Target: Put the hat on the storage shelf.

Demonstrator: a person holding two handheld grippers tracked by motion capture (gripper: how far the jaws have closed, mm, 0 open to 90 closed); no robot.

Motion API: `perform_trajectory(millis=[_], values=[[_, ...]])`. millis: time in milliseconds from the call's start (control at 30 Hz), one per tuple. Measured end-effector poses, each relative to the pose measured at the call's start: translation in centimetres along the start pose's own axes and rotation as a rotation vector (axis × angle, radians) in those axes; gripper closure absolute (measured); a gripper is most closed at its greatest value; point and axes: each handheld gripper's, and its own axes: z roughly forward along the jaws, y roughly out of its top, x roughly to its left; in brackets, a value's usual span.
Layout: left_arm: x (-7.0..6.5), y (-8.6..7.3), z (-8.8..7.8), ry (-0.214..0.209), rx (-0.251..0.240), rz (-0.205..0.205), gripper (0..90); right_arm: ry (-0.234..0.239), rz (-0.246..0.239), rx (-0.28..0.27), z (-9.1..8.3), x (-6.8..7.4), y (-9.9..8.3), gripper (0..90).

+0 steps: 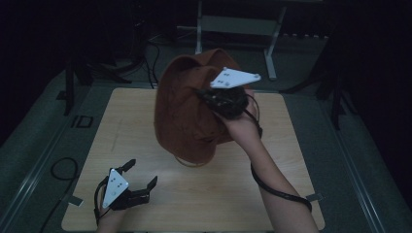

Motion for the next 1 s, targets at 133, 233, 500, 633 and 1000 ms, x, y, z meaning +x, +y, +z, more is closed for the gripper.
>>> perform_trajectory(millis=[133, 233, 500, 633, 1000], values=[[0.2, -0.3, 0.1, -0.004, -0.002, -0.013, 11.2, 0.050, -0.016, 0.059, 3.3, 1.0, 0.0, 89.7], [0.1, -0.4, 0.1, -0.007, 0.000, -0.014, 11.2, 0.072, -0.018, 0.087, 4.7, 1.2, -0.2, 89.7], [0.1, -0.7, 0.3, -0.027, -0.002, -0.022, 11.2, 0.152, -0.002, 0.177, 7.9, 1.3, -2.0, 89.6], [0.1, -1.0, 0.4, -0.033, -0.001, -0.033, 11.2, 0.153, -0.026, 0.228, 9.0, 1.9, -3.0, 89.5], [-0.1, -1.6, 0.6, -0.030, 0.007, -0.034, 11.2, 0.208, 0.058, 0.224, 8.7, 1.0, -3.7, 80.8]])
